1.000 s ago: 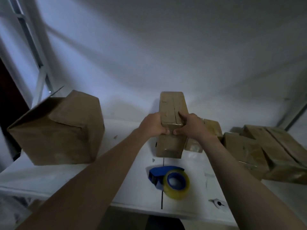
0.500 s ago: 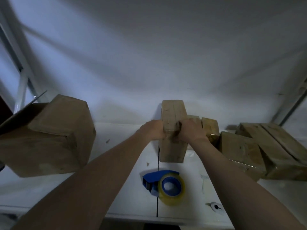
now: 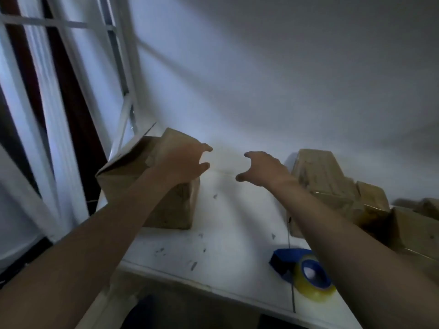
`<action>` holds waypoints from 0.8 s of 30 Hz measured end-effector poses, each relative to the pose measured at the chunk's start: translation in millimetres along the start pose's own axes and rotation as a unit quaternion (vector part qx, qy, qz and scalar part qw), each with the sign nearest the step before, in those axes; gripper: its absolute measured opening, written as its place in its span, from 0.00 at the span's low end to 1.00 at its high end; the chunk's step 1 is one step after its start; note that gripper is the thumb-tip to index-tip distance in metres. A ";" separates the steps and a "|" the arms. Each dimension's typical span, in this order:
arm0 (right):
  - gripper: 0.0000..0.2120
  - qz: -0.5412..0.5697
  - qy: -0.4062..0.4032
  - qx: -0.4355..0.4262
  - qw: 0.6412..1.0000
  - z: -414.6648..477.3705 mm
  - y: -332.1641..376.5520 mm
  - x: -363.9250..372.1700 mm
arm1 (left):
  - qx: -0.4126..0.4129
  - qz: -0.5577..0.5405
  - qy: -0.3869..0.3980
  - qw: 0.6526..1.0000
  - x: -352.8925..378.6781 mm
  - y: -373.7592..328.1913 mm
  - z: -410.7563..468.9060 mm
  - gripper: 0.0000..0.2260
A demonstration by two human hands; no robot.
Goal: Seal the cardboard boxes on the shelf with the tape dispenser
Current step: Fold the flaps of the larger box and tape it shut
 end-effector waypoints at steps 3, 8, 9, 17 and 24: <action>0.34 -0.005 -0.021 -0.025 0.999 -2.6 62.5 3.7 | -0.026 -0.033 -0.068 0.997 -36.8 59.0 -17.8 0.23; 0.26 0.032 -0.014 -0.117 0.993 5.1 160.9 29.0 | -0.203 -0.117 -0.131 0.963 -41.3 207.9 -23.5 0.25; 0.27 0.035 -0.004 -0.124 0.992 8.8 175.1 35.5 | -0.237 -0.133 -0.106 0.956 -30.3 228.6 -23.2 0.26; 0.28 0.056 0.045 -0.126 0.989 38.3 202.9 85.3 | -0.288 -0.202 -0.051 0.935 22.1 261.6 -32.2 0.20; 0.25 0.125 -0.011 -0.065 0.990 23.2 139.1 76.0 | -0.276 -0.155 -0.016 0.949 36.9 199.2 -43.7 0.23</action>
Point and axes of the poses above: each hand's wrist, its own z-axis towards the middle knuckle, its own x-axis out of the palm, y = z × x, the point moved 9 cm from there along z, towards the middle knuckle, and after that the axes turned 11 degrees about -z, right-handed, at the moved point
